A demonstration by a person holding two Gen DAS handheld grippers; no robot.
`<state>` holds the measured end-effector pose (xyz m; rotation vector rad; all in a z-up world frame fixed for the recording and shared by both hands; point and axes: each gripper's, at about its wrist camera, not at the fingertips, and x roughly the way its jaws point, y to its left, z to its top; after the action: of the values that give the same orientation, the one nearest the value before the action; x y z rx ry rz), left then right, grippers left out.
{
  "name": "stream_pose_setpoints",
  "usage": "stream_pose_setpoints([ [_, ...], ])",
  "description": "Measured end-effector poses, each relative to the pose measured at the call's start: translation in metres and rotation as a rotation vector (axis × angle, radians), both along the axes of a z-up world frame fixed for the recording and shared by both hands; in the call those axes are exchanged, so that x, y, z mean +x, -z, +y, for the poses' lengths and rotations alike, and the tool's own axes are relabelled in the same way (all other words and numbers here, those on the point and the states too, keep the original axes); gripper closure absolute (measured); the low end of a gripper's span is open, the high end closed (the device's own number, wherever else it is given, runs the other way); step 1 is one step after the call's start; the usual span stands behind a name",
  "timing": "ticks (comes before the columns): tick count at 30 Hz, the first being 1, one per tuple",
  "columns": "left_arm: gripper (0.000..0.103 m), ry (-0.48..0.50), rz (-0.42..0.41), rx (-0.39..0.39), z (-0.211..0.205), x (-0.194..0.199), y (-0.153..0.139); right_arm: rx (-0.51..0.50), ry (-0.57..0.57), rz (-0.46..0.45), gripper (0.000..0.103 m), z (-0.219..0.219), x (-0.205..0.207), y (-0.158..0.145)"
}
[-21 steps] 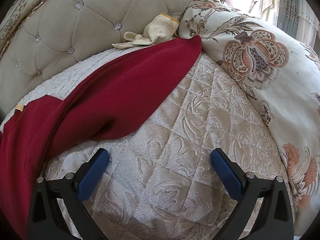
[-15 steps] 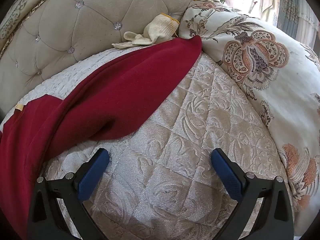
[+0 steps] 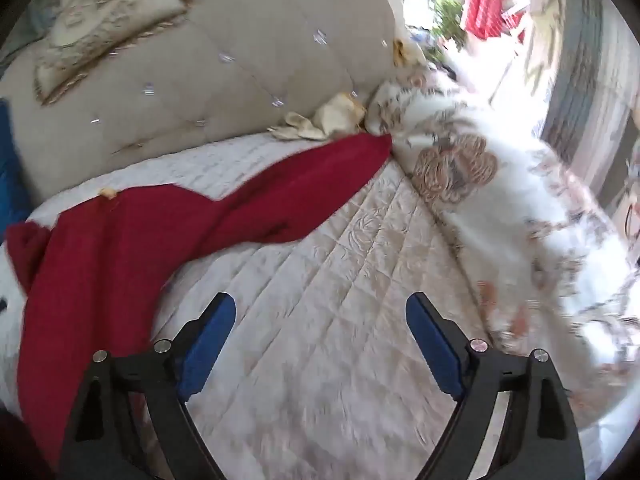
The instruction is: Fold small clothes
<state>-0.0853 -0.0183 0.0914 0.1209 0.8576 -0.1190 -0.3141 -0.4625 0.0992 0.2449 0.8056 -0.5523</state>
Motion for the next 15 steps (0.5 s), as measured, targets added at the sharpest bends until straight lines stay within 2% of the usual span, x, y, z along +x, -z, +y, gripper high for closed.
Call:
stream_pose_setpoints([
  [4, 0.002, 0.053, -0.032, -0.036, -0.003, -0.022, -0.036, 0.051, -0.122, -0.029, 0.033, 0.025, -0.025, -0.043],
  [8, 0.002, 0.09, -0.074, -0.076, -0.003, -0.037, -0.069, 0.154, -0.269, -0.118, 0.033, 0.05, -0.054, -0.098],
  [11, 0.002, 0.091, -0.087, -0.099, -0.005, -0.044, -0.079, 0.161, -0.329, -0.187, 0.033, 0.07, -0.062, -0.133],
  [13, 0.002, 0.085, -0.078, -0.102, -0.007, -0.04, -0.078, 0.168, -0.352, -0.211, 0.032, 0.085, -0.054, -0.142],
  [15, 0.002, 0.073, -0.065, -0.101, -0.007, -0.031, -0.075, 0.192, -0.391, -0.222, 0.032, 0.102, -0.032, -0.137],
])
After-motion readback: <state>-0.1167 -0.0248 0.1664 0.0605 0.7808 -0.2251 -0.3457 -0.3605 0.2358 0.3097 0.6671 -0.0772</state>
